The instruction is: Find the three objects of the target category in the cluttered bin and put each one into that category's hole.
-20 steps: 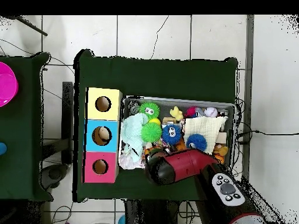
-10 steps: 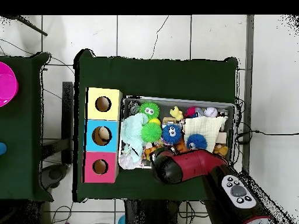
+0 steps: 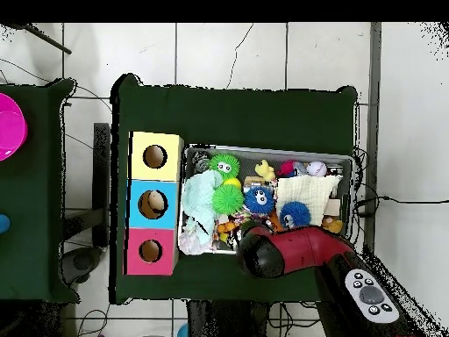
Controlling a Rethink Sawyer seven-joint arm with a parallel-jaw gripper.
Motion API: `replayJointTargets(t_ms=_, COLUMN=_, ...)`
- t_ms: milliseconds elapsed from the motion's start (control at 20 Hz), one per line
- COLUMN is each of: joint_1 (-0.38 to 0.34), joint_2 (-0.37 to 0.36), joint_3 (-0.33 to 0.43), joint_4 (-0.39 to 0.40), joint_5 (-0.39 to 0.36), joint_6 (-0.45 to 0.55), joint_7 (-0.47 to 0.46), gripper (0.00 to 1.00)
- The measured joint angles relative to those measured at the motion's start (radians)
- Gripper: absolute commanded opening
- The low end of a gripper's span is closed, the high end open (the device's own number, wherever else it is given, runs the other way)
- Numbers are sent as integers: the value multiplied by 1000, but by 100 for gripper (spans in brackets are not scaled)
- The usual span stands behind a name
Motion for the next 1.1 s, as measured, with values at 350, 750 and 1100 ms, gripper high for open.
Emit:
replayJointTargets(t_ms=350, joint_1=31, joint_2=7, joint_3=-22, joint_4=-3, joint_5=-63, joint_6=-11, joint_7=0, gripper=100)
replayJointTargets(t_ms=750, joint_1=96, joint_2=35, joint_3=-66, joint_4=-21, joint_5=-113, joint_6=-80, joint_7=0, gripper=100)
replayJointTargets(t_ms=1100, joint_1=144, joint_2=48, joint_3=-123, joint_4=-40, joint_5=-131, joint_6=-138, joint_7=0, gripper=100)
